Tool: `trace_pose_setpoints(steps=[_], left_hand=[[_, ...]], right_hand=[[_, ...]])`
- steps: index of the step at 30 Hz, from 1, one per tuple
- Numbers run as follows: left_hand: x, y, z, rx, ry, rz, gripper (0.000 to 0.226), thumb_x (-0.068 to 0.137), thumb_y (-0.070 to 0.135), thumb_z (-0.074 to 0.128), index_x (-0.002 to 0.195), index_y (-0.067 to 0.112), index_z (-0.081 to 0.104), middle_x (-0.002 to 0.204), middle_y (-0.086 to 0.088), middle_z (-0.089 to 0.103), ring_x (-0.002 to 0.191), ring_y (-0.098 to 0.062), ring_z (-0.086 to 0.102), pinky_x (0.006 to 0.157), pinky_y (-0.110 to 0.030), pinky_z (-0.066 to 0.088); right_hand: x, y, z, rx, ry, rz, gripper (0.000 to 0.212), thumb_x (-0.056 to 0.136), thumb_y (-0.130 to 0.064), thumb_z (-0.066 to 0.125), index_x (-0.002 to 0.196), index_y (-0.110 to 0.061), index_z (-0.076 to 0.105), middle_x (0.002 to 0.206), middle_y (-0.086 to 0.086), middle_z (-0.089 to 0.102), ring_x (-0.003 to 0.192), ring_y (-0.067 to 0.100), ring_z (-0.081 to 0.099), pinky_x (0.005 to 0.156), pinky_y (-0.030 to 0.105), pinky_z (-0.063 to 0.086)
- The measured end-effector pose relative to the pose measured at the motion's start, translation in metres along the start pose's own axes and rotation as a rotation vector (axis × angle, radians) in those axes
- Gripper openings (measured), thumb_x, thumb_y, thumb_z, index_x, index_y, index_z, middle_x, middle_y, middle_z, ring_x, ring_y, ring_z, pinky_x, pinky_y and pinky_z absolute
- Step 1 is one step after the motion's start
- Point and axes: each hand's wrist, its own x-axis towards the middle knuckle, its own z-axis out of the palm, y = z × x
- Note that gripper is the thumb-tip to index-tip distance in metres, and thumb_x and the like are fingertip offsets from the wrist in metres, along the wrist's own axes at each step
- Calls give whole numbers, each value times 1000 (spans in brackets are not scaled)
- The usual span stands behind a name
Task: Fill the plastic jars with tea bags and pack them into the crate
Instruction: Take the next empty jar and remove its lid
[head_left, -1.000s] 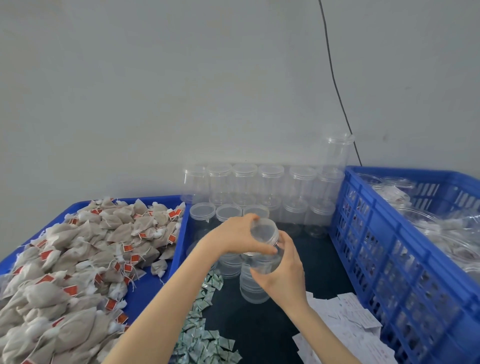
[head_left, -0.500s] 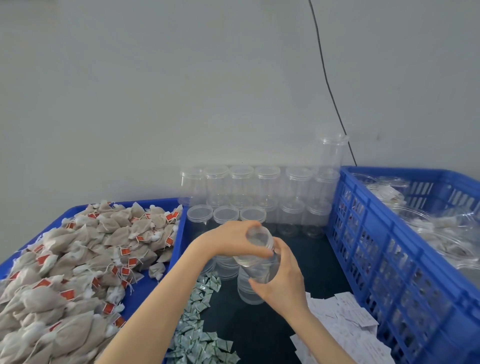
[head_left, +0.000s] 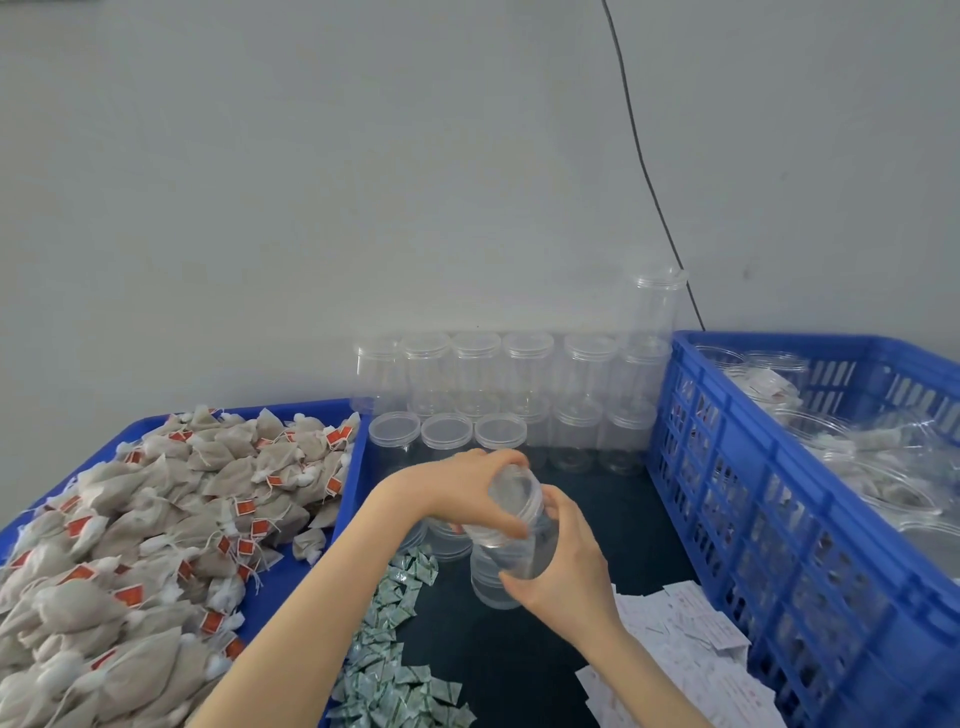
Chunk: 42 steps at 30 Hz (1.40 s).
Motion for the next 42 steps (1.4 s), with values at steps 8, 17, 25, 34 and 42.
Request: trace_pose_setpoints(steps=[8, 17, 25, 34, 42], left_hand=[[-1, 3, 7, 33, -52, -16, 104, 79, 66, 59, 148, 41, -15, 159, 10, -9, 146, -22, 6, 116, -46, 21], [3, -2, 3, 48, 6, -48, 86, 76, 61, 65, 146, 32, 26, 144, 1, 41, 124, -19, 45, 104, -38, 40], [4, -4, 12, -59, 27, -81, 98, 80, 76, 44, 150, 36, -12, 161, -2, -2, 144, -25, 21, 115, -44, 23], [3, -4, 11, -22, 97, -27, 87, 74, 62, 66, 146, 36, 25, 144, 1, 42, 127, -20, 43, 105, -40, 39], [2, 0, 16, -88, 56, 12, 91, 83, 60, 59, 153, 32, 8, 158, 5, 21, 142, -17, 25, 115, -36, 25]], right_hand=[[0, 0, -2, -63, -10, -31, 93, 66, -33, 84, 144, -19, 37, 139, -10, 46, 128, 10, 46, 107, 30, 40], [-4, 0, -4, -65, -22, -47, 89, 64, -39, 79, 142, -26, 38, 123, -25, 39, 118, 4, 46, 101, 23, 39], [-2, 3, -2, -45, 6, -51, 90, 63, -35, 83, 142, -23, 40, 126, -24, 41, 121, 3, 46, 102, 20, 36], [-5, 13, 1, -45, 10, 16, 98, 61, -38, 83, 145, -24, 35, 138, -13, 46, 128, 9, 46, 107, 33, 42], [-5, 21, 2, -29, 25, 29, 100, 59, -38, 84, 145, -25, 35, 139, -13, 47, 128, 9, 46, 104, 35, 46]])
